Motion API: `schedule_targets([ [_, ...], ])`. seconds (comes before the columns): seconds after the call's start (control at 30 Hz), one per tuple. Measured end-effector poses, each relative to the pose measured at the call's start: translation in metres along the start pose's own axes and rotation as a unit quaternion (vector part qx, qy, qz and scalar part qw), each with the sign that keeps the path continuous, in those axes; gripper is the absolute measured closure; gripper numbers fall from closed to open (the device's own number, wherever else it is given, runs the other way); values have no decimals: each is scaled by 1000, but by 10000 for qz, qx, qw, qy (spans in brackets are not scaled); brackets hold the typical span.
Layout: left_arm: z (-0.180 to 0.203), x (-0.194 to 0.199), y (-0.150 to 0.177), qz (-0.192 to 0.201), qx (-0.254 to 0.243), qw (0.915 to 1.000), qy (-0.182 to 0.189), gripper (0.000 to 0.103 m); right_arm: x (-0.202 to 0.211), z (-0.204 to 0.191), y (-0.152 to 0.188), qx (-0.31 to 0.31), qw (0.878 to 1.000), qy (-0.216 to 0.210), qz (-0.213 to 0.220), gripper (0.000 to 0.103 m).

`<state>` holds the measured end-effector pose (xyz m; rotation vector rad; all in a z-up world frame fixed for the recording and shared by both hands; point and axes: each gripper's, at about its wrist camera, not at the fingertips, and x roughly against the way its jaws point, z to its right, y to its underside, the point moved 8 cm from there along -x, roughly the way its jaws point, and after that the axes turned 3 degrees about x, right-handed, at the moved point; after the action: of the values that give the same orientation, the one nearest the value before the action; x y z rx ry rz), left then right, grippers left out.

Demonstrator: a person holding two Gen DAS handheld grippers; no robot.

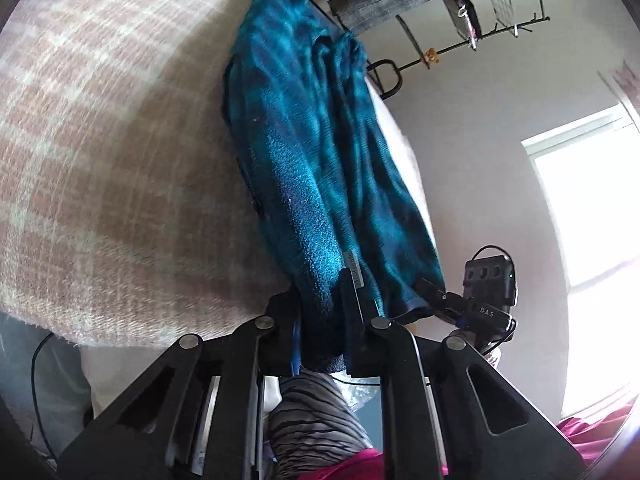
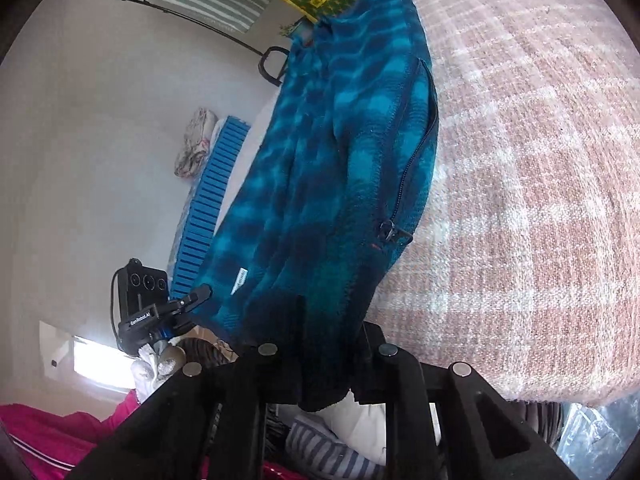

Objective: Fold large clothes

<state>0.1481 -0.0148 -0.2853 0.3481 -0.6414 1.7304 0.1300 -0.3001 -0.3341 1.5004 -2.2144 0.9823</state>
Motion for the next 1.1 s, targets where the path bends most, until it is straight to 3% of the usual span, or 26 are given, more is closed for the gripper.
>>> schedule_targets([
  [0.23,31,4,-33,171,121,9992,331,91,13,-27,-32,-105,9986,-388,352,91],
  [0.43,45,6,-81,465,118,9983,331,91,25,-37,-80,-32,9971,-396,648,91],
  [0.6,53,-10,-130,648,30,9978,144,91,17,-33,-132,112,9971,-4,757,92],
  [0.8,40,-51,-182,793,-2,9966,-220,91,-12,2,-185,-161,9961,440,742,92],
  [0.9,18,-71,-196,764,281,9961,-334,91,-34,20,-199,-270,9955,714,568,92],
  [1.1,-10,-99,-203,630,393,9952,-636,91,-60,47,-202,-453,9932,1023,314,92],
])
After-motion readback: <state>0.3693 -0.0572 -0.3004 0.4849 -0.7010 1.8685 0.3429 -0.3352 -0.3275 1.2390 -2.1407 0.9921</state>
